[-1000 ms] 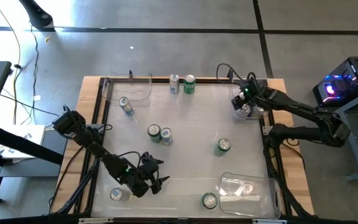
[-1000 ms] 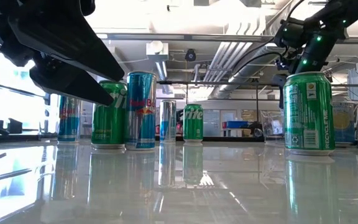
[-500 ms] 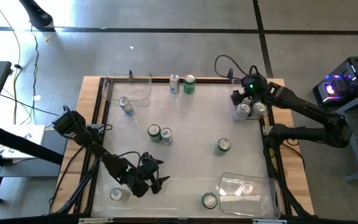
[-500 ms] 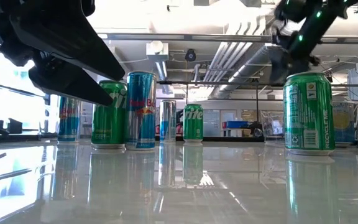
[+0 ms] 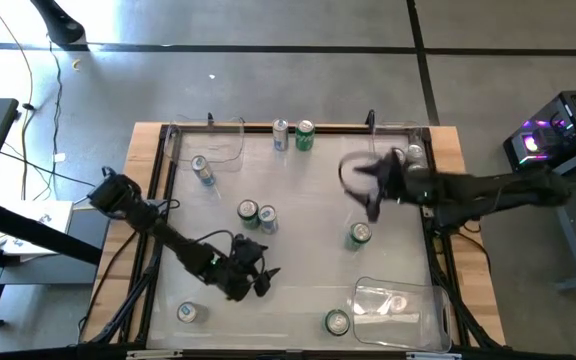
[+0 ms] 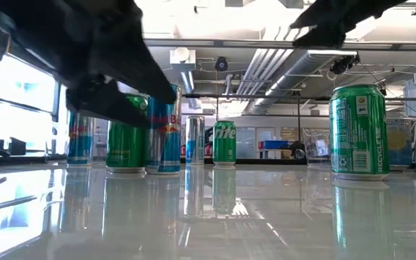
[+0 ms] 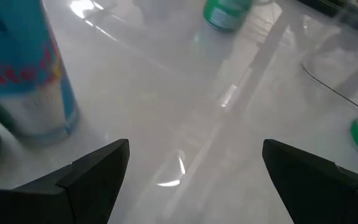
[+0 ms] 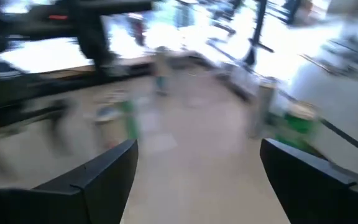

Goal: Sort soda cans
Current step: Put the middle right green soda can into the bottom transparent bin

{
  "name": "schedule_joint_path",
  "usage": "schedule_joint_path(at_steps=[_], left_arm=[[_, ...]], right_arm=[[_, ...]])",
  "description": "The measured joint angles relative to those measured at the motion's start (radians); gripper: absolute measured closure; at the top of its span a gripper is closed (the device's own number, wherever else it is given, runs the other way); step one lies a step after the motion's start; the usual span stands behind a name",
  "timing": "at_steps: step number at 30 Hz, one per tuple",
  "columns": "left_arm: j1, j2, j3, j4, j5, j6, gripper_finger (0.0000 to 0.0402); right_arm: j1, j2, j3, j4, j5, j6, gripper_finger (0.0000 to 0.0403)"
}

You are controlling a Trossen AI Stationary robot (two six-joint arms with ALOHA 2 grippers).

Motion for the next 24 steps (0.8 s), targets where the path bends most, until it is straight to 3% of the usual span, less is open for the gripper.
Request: schedule_joint_path(at_steps=[4, 8, 15, 17, 20, 24], left_arm=[[0.056, 0.000, 0.000, 0.024, -0.028, 0.137, 0.0037], [0.115, 0.000, 0.000, 0.082, -0.037, 0.305, 0.0037], [0.205, 0.000, 0.000, 0.305, 0.042, 0.610, 0.0037], [0.223, 0.000, 0.000, 0.362, 0.080, 0.661, 0.0037], [0.239, 0.000, 0.000, 0.412, 0.132, 0.685, 0.0037], [0.239, 0.000, 0.000, 0.448, 0.176, 0.694, 0.0037]], right_arm=[[0.115, 0.040, -0.082, 0.177, -0.080, -0.031, 0.0068], [0.141, 0.099, -0.117, 0.280, -0.181, -0.027, 0.0068], [0.141, 0.152, -0.052, 0.356, -0.352, -0.046, 0.0068], [0.142, 0.151, -0.010, 0.354, -0.351, -0.066, 0.0068], [0.141, 0.151, 0.084, 0.251, -0.321, -0.066, 0.0068], [0.168, 0.170, 0.256, -0.136, -0.223, -0.033, 0.0068]])
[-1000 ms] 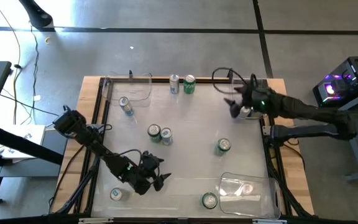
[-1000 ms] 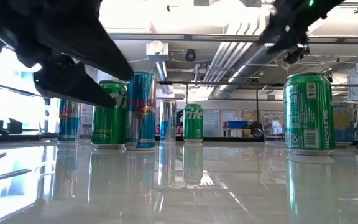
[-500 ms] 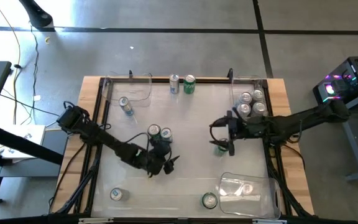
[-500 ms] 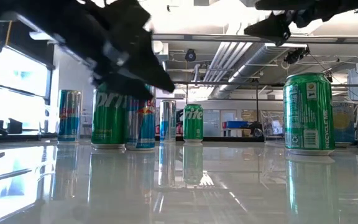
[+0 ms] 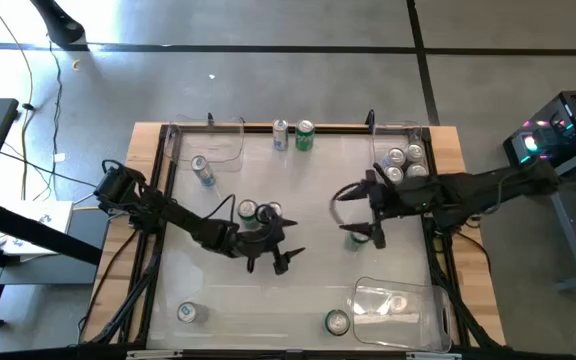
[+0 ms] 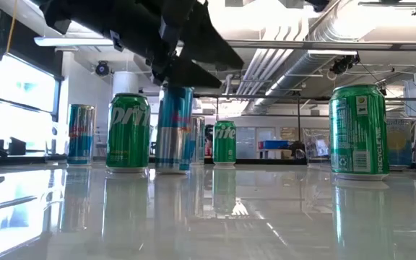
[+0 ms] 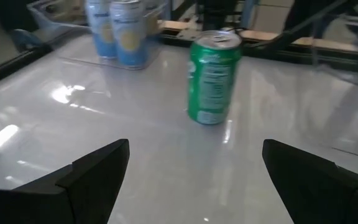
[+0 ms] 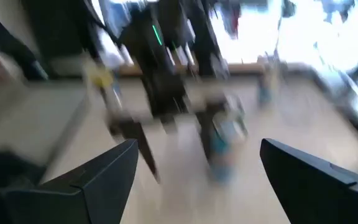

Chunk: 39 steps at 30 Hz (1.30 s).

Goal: Sort soda cans
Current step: Put the middle right green soda can into the bottom transparent bin

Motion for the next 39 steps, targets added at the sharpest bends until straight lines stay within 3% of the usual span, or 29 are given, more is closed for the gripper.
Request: schedule_joint_path(at_steps=[5, 9, 18, 23, 26, 30, 34, 39], left_arm=[[0.006, -0.024, 0.007, 0.018, 0.159, 0.024, 0.0037], [0.014, -0.058, 0.027, -0.010, 0.180, 0.049, 0.0037], [-0.004, -0.181, 0.070, -0.217, 0.164, 0.093, 0.0037], [-0.005, -0.246, 0.069, -0.312, 0.073, 0.114, 0.0037], [0.001, -0.278, 0.069, -0.323, 0.025, 0.179, 0.0037], [0.008, -0.322, 0.069, -0.307, -0.030, 0.272, 0.0037], [0.022, -0.354, 0.069, -0.311, -0.043, 0.313, 0.0037], [0.023, -0.363, 0.070, -0.335, -0.042, 0.315, 0.0037]], right_arm=[[0.026, 0.084, 0.187, -0.470, 0.078, 0.154, 0.0060], [0.026, 0.156, 0.268, -0.650, 0.079, 0.217, 0.0044], [0.027, 0.267, 0.324, -0.750, 0.057, 0.353, 0.0038], [0.027, 0.328, 0.301, -0.825, 0.028, 0.424, 0.0038], [0.027, 0.366, 0.300, -0.848, -0.016, 0.464, 0.0038], [0.027, 0.415, 0.299, -0.877, 0.016, 0.525, 0.0038], [0.027, 0.450, 0.298, -0.883, 0.063, 0.526, 0.0038], [0.010, 0.489, 0.299, -0.898, 0.036, 0.536, 0.0038]])
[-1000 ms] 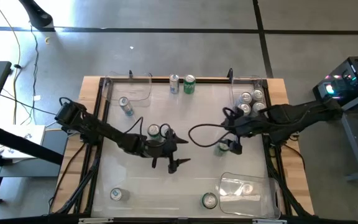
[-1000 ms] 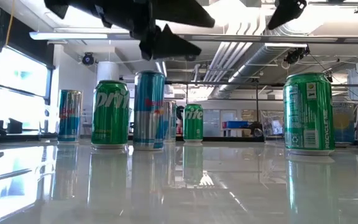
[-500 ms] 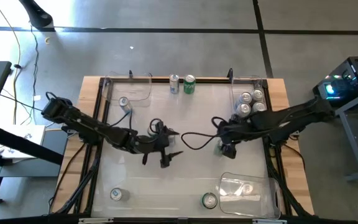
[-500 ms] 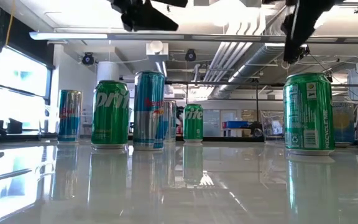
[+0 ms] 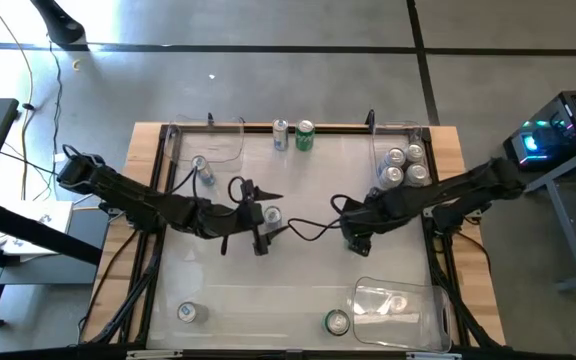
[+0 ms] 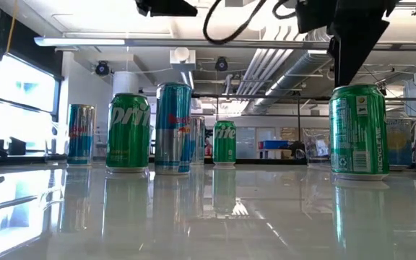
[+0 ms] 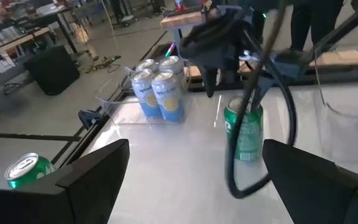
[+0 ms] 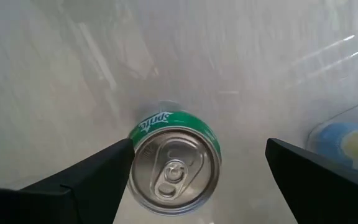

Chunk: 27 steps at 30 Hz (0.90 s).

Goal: Sort soda cans
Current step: Put the middle right green soda can into the bottom transparent bin

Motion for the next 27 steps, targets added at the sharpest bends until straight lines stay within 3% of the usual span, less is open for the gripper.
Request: schedule_joint_path(at_steps=[13, 22, 27], left_arm=[[0.000, 0.010, 0.000, -0.058, 0.001, -0.058, 0.0037], [-0.025, 0.010, 0.000, -0.063, -0.001, -0.065, 0.0037], [-0.043, 0.010, 0.000, -0.065, -0.013, -0.068, 0.0037]], right_arm=[[-0.011, 0.074, -0.002, 0.010, -0.098, -0.084, 0.0038], [-0.082, 0.112, -0.001, 0.025, -0.156, 0.257, 0.0060], [-0.106, 0.105, 0.038, 0.006, -0.152, 0.278, 0.0061]])
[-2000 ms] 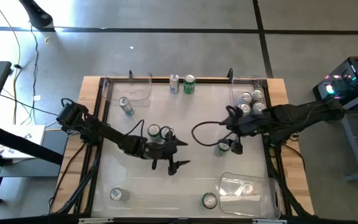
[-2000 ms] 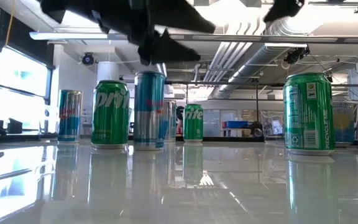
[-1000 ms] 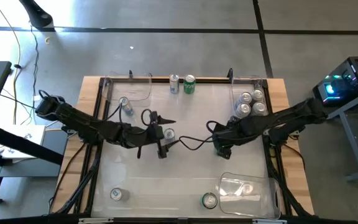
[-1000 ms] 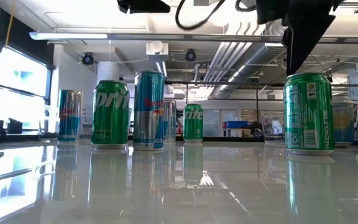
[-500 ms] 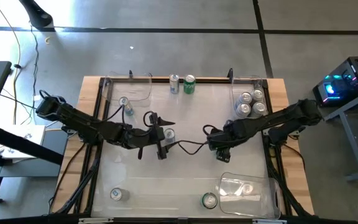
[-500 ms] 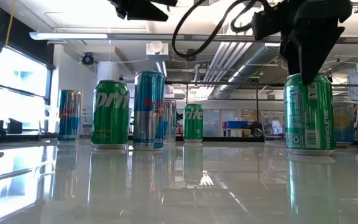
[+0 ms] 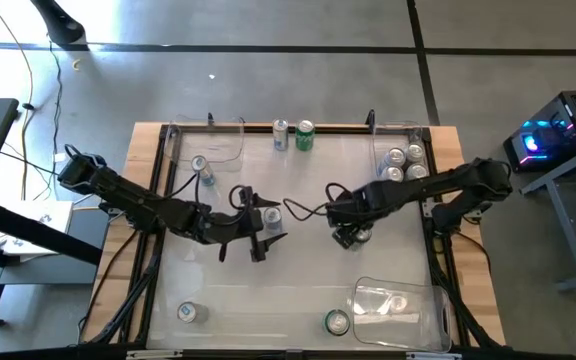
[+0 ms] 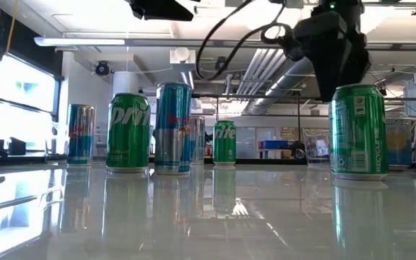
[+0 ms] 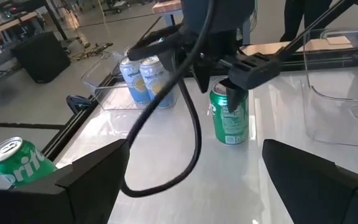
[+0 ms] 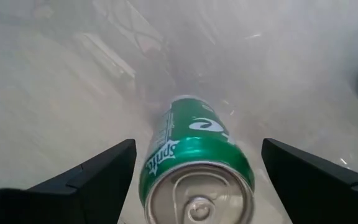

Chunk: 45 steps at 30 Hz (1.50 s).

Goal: Sort soda cans
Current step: Put the middle right green soda can into the bottom transparent bin

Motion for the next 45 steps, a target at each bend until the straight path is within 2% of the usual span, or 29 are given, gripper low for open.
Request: schedule_joint_path(at_steps=[5, 9, 13, 16, 19, 31, 45], left_arm=[[-0.015, 0.000, 0.000, -0.010, -0.003, 0.004, 0.0037], [-0.018, 0.000, 0.000, -0.030, -0.003, 0.013, 0.0037], [-0.018, 0.000, 0.000, -0.028, -0.005, 0.022, 0.0037], [-0.016, 0.000, 0.000, -0.029, -0.005, 0.023, 0.0037], [-0.015, 0.000, 0.000, -0.029, -0.005, 0.023, 0.0037], [-0.014, 0.000, 0.000, -0.028, -0.005, 0.015, 0.0037], [-0.015, 0.000, 0.000, -0.028, -0.004, 0.003, 0.0037]], right_arm=[[-0.005, 0.000, 0.074, -0.058, 0.014, -0.067, 0.0061], [0.029, -0.001, 0.145, -0.137, 0.031, -0.309, 0.0061], [0.072, -0.002, 0.176, -0.190, 0.103, -0.522, 0.0061], [0.082, 0.003, 0.176, -0.189, 0.080, -0.704, 0.0061], [0.083, 0.009, 0.175, -0.185, 0.062, -0.821, 0.0061], [0.081, 0.067, 0.174, -0.163, 0.010, -1.053, 0.0061], [0.080, 0.169, 0.174, -0.201, 0.030, -1.046, 0.0061]])
